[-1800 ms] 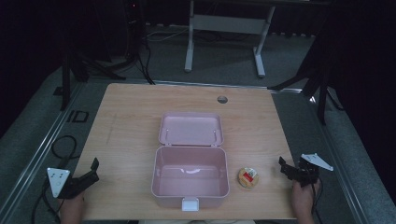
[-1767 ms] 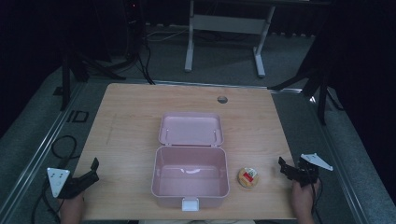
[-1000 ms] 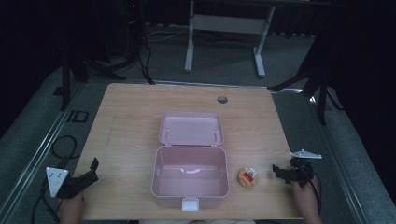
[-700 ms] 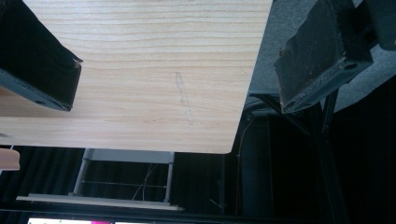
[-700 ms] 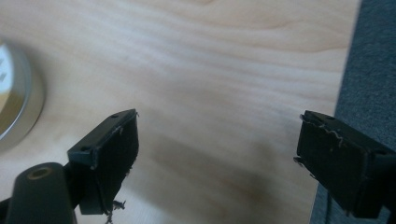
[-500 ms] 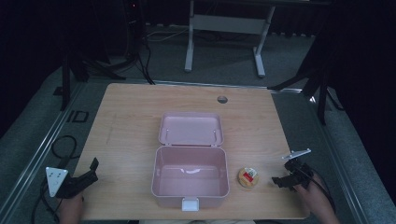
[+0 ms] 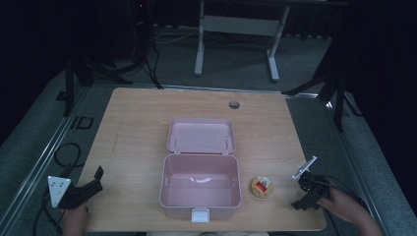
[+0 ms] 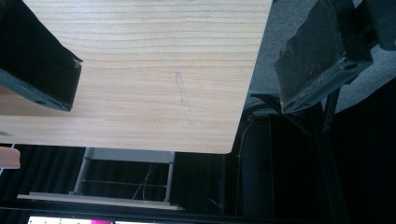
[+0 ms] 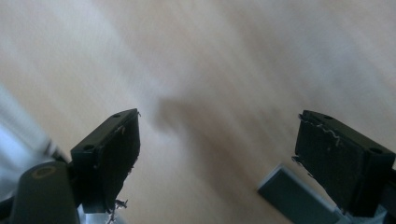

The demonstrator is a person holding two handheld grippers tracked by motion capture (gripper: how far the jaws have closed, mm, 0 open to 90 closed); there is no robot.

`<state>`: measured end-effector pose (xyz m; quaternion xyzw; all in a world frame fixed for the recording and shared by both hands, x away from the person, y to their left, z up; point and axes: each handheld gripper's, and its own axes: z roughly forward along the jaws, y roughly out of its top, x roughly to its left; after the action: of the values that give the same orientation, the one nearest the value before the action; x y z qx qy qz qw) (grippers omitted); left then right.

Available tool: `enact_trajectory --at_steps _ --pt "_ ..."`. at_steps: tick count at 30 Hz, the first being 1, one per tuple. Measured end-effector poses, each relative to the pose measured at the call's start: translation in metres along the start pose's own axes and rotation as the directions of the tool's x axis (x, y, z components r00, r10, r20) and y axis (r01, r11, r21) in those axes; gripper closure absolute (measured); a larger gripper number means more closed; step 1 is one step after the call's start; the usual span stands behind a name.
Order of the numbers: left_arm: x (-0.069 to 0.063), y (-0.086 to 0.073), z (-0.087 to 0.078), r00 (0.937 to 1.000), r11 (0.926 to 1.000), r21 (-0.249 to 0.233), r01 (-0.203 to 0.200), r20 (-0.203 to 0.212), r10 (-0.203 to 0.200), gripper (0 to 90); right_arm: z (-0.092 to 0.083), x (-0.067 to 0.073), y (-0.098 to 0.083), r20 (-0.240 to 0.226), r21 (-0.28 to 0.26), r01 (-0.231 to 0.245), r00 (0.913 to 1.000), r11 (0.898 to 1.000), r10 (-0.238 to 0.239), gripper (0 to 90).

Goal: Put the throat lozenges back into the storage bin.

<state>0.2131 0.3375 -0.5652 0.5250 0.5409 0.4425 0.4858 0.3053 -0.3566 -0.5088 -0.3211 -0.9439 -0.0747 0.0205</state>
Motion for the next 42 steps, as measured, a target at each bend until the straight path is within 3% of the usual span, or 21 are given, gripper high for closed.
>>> enact_trajectory --at_steps 2,5,7,8,11,17,25,28,31,37,42 --pt "0.0 0.0 0.0 1.0 1.0 0.0 0.001 0.001 -0.001 0.4 0.0 0.001 0.001 0.007 0.022 0.016 0.9998 1.0 -0.016 13.7" --pt "0.0 0.0 0.0 1.0 1.0 0.002 0.001 0.0 -0.001 0.4 -0.002 0.005 0.004 -0.021 0.066 0.078 0.9968 0.995 -0.077 13.9" --pt "0.0 0.0 0.0 1.0 1.0 0.003 0.001 0.002 -0.001 0.4 -0.002 0.008 0.006 -0.03 0.091 0.123 0.9923 0.988 -0.12 14.0" --pt "0.0 0.0 0.0 1.0 1.0 0.004 0.001 0.002 -0.001 0.4 -0.001 0.01 0.008 -0.052 0.114 0.161 0.9864 0.98 -0.156 14.0" --pt "0.0 0.0 0.0 1.0 1.0 0.003 0.003 0.004 -0.003 0.4 0.002 0.015 0.012 -0.098 0.148 0.203 0.9769 0.968 -0.19 14.0" --pt "0.001 0.0 0.0 1.0 1.0 0.002 0.005 0.007 -0.005 0.4 0.008 0.023 0.026 -0.066 0.204 0.256 0.9665 0.945 -0.248 14.5" --pt "0.001 0.0 0.0 0.9999 1.0 0.003 0.007 0.012 -0.007 0.4 0.006 0.029 0.047 -0.049 0.218 0.304 0.9524 0.927 -0.301 15.2" --pt "0.001 0.0 0.0 0.9999 1.0 0.004 0.007 0.013 -0.007 0.4 0.005 0.03 0.054 -0.019 0.226 0.317 0.9469 0.921 -0.321 15.2" --pt "0.001 0.0 0.0 0.9999 1.0 0.004 0.007 0.014 -0.007 0.4 0.006 0.032 0.061 -0.027 0.227 0.34 0.939 0.913 -0.343 15.1" --pt "0.001 0.0 0.0 0.9998 1.0 0.004 0.008 0.017 -0.008 0.4 0.01 0.033 0.073 -0.03 0.236 0.342 0.9382 0.91 -0.345 17.6" --pt "0.002 0.0 0.0 0.9998 1.0 0.005 0.008 0.02 -0.008 0.4 0.014 0.035 0.084 -0.037 0.228 0.367 0.929 0.902 -0.368 18.1"
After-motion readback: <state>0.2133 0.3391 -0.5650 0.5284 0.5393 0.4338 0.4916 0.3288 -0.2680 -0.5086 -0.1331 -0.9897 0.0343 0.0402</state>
